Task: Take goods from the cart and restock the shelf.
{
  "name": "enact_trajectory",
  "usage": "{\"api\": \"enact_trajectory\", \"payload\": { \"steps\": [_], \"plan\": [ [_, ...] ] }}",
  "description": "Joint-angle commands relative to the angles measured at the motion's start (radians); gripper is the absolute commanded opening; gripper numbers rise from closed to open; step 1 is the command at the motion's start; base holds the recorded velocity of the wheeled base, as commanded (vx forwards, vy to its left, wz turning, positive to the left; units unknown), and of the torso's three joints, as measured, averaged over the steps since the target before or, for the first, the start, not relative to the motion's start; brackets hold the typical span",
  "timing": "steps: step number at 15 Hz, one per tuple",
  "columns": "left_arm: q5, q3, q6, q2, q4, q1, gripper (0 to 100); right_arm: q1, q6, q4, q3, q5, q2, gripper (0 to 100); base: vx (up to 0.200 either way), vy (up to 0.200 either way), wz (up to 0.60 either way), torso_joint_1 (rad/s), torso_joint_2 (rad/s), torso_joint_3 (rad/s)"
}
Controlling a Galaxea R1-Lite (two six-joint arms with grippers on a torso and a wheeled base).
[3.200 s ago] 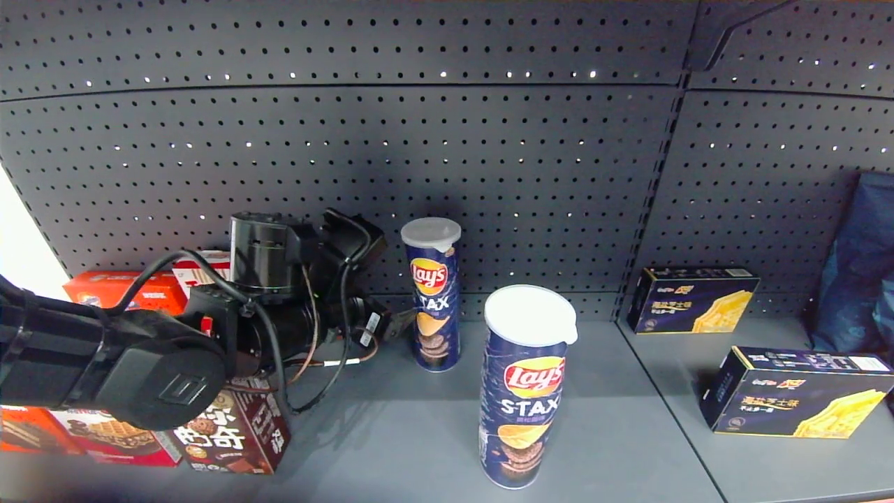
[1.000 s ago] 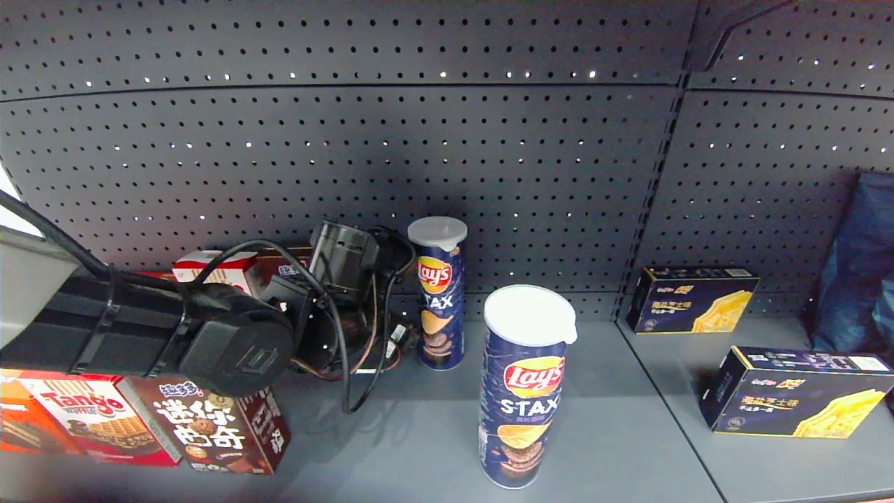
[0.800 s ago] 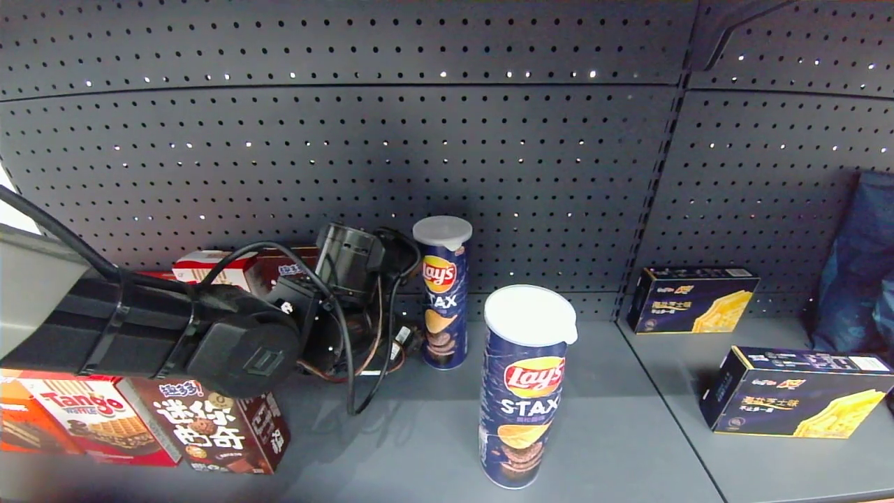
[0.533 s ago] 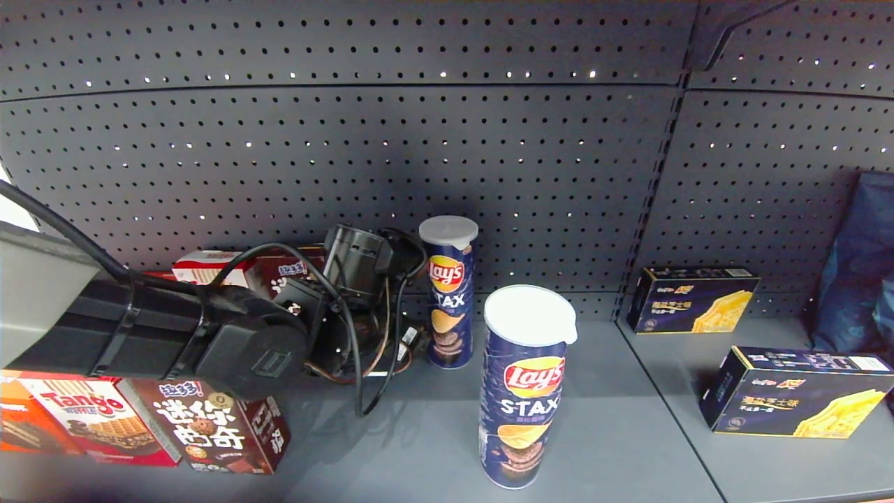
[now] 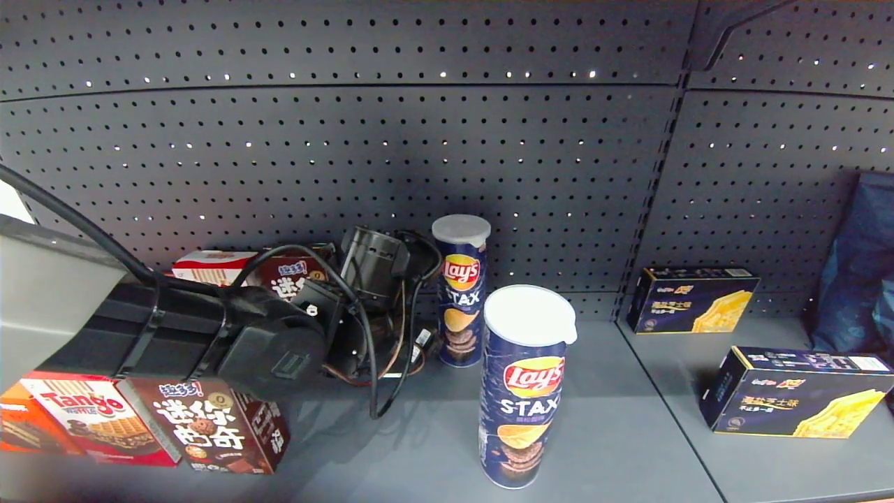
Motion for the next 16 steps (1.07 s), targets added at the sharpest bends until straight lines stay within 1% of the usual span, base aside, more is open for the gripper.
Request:
{"api": "enact_trajectory", "payload": {
  "steps": [1,9,12,13,16],
  "plan": [
    [0.001,-0.019,-0.001,0.017,0.002,-0.011,100,0.0,0.0,0.0,0.0,0.001,0.001,100,0.0,0.0,0.0,0.0,0.0,0.0],
    [0.006,-0.033,-0.001,0.04,0.002,-0.016,100,0.0,0.0,0.0,0.0,0.001,0.001,100,0.0,0.0,0.0,0.0,0.0,0.0],
    [0.006,-0.048,-0.006,0.049,0.002,-0.018,100,0.0,0.0,0.0,0.0,0.001,0.001,100,0.0,0.0,0.0,0.0,0.0,0.0],
    [0.007,-0.056,-0.007,0.057,0.002,-0.028,100,0.0,0.0,0.0,0.0,0.001,0.001,100,0.0,0.0,0.0,0.0,0.0,0.0],
    [0.007,-0.067,-0.009,0.069,0.002,-0.031,100,0.0,0.0,0.0,0.0,0.001,0.001,100,0.0,0.0,0.0,0.0,0.0,0.0]
  ]
}}
